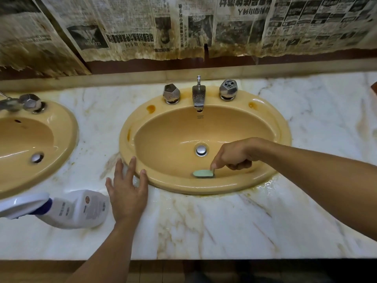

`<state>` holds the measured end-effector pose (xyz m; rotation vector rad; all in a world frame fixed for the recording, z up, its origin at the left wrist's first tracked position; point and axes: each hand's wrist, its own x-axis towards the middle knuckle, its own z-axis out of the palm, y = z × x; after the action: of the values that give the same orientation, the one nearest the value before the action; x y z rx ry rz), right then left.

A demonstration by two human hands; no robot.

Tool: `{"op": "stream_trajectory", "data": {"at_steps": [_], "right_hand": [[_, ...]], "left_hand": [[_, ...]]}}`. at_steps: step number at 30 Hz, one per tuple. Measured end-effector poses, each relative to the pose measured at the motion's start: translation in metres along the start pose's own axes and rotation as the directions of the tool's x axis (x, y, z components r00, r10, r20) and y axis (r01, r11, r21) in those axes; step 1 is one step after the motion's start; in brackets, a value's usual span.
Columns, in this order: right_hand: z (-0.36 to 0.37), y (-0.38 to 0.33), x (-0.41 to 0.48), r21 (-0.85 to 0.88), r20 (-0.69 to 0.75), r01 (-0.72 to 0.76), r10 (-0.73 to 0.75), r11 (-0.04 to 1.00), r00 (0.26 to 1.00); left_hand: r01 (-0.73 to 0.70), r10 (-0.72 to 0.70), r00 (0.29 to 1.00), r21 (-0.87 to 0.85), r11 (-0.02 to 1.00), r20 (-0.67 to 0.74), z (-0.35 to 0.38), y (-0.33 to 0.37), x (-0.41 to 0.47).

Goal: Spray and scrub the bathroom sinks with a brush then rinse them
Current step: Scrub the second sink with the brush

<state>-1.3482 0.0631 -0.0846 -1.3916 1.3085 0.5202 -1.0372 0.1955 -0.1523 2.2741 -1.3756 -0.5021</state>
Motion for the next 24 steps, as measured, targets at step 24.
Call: {"op": "stream_trajectory", "data": {"at_steps": [24], "right_hand": [[0.090, -0.048, -0.029, 0.445, -0.671, 0.664, -0.267, 0.601, 0.691]], "left_hand": [[0.557, -0.261, 0.754, -0.375, 0.741, 0.603, -0.026, 0.159, 0.034]]}}
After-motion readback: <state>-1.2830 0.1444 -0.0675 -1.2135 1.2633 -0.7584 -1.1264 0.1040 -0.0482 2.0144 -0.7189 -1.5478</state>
